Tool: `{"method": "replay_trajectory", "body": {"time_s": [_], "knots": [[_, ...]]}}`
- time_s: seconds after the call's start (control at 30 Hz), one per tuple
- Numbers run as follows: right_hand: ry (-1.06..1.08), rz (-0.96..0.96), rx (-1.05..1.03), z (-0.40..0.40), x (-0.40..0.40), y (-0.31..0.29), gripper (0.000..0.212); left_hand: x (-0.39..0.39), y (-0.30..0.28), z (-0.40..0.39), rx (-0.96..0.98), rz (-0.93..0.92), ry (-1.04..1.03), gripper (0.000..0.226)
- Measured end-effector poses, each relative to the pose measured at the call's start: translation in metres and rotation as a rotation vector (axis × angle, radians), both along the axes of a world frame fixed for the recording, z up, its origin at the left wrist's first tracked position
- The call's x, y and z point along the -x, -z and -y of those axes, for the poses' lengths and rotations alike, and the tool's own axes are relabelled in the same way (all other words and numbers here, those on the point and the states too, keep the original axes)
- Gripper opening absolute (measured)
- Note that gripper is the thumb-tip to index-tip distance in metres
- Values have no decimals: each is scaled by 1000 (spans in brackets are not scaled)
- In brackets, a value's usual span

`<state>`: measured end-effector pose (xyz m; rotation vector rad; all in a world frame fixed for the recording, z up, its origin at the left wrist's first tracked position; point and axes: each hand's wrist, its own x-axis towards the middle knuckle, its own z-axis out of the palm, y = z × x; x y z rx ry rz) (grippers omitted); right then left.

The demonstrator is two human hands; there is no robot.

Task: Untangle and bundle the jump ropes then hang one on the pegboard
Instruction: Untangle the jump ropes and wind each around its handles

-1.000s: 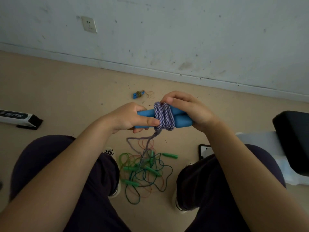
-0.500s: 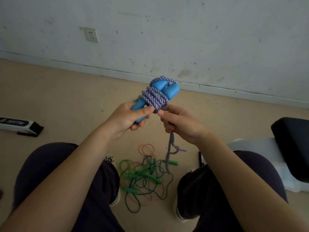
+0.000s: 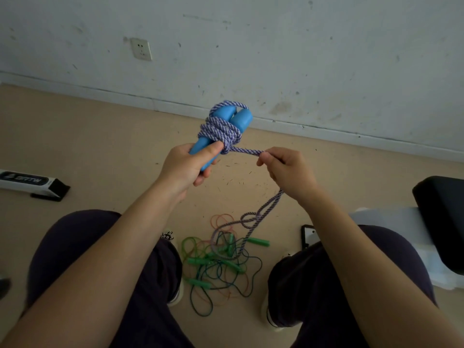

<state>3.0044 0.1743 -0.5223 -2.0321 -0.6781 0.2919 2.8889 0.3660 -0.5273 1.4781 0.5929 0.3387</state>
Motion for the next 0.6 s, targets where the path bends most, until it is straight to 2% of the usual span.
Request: {"method": "replay_trajectory", "body": {"time_s": [0.2,0.37,0.43,0.53,0.6], "knots": [[-14,87,22,-3,11,-6,19,-7,10,-4,-78,-125,-112,36],[-147,187,198,5,10,-19,22,-7,17,-9,-253,-236,-82,36],[-147,201,131,7,9,-21,18,-4,16,-9,-307,-298,80,35],[-136,224,24,7,11,-17,11,-1,14,0,-372,-416,460,38],[-151,233,4,4,13,-13,6,0,11,5,-346,-466,658,43]]}}
